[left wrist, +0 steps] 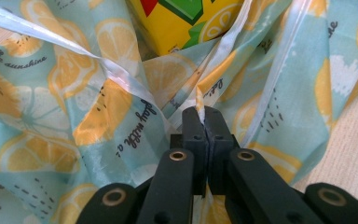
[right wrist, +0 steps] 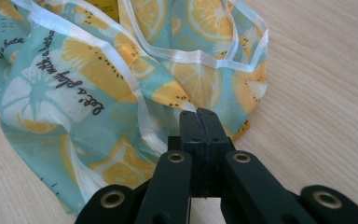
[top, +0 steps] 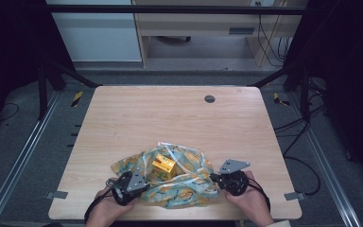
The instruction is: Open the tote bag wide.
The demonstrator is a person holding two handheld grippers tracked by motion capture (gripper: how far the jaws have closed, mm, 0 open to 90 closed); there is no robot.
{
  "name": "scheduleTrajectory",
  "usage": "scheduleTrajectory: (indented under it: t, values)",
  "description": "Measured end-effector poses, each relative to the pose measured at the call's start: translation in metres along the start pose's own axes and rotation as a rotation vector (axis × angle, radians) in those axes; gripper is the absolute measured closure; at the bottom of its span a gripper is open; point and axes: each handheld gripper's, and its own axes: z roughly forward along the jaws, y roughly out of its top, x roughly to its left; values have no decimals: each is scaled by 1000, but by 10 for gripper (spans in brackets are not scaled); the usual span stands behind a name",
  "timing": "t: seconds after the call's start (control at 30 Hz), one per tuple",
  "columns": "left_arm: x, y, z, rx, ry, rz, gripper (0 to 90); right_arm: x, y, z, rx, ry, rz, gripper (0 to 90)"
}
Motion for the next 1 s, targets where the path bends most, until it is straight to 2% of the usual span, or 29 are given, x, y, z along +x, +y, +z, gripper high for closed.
scheduleTrajectory:
  t: [0.1,0.13,0.3,0.4,0.47,0.53,0.67,0.77,0.87,1.0]
  values:
    - [-1,0,-1,-4,7,1,874,1,-2,-2,-10,12,-6,899]
    - [-2,0,-3,-14,18,-1,853,1,-2,-4,-18,12,-3,868]
    - [-3,-2,-13,-92,62,-49,684,2,-2,-15,-69,-11,18,628]
    - [-2,-1,-22,-143,75,-86,551,2,-1,-23,-93,-25,19,438]
    - [-1,-1,-28,-184,79,-97,513,2,2,-28,-97,-24,34,364]
    - [-1,-1,-34,-214,82,-114,460,3,6,-35,-122,-30,26,310]
    - [-3,2,-45,-256,79,-115,420,6,19,-48,-162,-26,13,250]
    - [-5,7,-53,-297,72,-119,413,9,29,-55,-169,-22,-12,229]
    - [-7,13,-59,-303,71,-97,392,10,38,-58,-174,-6,-14,206]
    - [-12,25,-57,-300,42,-68,373,10,54,-54,-164,14,-37,183]
